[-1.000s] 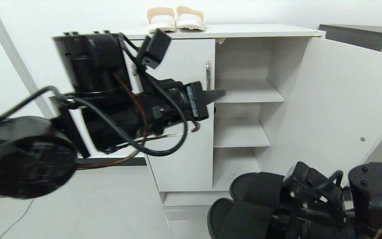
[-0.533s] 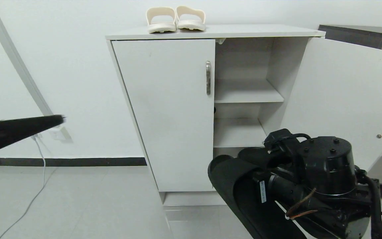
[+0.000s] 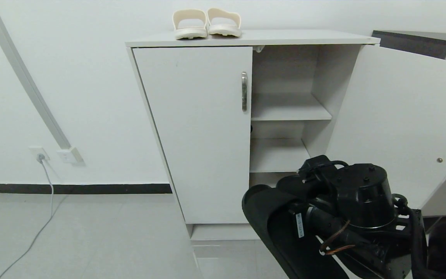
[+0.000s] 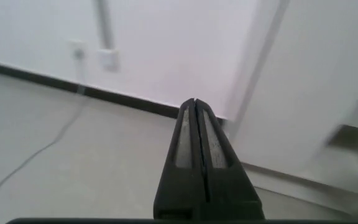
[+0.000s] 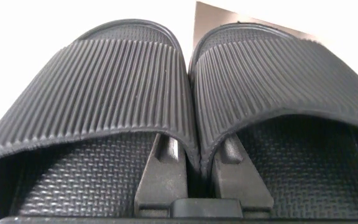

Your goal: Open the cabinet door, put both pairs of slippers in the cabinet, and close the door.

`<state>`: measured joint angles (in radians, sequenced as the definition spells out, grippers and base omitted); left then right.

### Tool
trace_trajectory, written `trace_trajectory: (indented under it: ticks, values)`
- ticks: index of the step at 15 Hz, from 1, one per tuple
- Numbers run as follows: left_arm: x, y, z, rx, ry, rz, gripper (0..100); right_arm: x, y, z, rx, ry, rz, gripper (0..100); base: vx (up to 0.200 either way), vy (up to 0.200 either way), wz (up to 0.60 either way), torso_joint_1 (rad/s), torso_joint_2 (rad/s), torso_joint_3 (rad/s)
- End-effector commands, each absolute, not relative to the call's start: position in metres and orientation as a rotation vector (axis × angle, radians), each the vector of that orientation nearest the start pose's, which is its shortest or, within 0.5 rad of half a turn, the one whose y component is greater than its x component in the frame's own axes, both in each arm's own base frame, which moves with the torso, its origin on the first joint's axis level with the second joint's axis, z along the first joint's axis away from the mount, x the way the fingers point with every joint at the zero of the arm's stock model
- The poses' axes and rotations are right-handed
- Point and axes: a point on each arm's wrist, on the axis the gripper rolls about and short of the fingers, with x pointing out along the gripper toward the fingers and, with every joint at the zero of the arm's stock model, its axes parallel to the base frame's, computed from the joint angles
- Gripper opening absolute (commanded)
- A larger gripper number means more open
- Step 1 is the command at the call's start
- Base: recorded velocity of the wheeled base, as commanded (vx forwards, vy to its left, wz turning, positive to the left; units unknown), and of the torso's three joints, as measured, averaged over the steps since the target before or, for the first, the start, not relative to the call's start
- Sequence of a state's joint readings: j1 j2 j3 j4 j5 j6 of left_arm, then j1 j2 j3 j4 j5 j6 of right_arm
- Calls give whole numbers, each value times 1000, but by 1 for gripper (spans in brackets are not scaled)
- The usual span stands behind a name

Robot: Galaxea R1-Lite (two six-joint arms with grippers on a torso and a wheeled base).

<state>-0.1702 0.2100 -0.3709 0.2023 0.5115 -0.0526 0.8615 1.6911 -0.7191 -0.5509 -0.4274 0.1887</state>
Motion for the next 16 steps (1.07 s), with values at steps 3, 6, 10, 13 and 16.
trace_trajectory:
  ticks: [3,6,10,13,16]
  values:
    - [-19,7,99,-58,-28,93,0,195,214,152,-78,386,392,0,0,0,0,0,0,0]
    - [-16,4,81,-51,54,-32,0,196,215,148,-86,396,392,0,0,0,0,0,0,0]
    - [-16,1,78,94,76,-194,0,196,217,146,-94,401,397,0,0,0,0,0,0,0]
    - [-16,2,77,87,90,-133,0,195,218,144,-96,405,401,0,0,0,0,0,0,0]
    - [-16,5,77,6,88,9,0,195,219,143,-97,409,400,0,0,0,0,0,0,0]
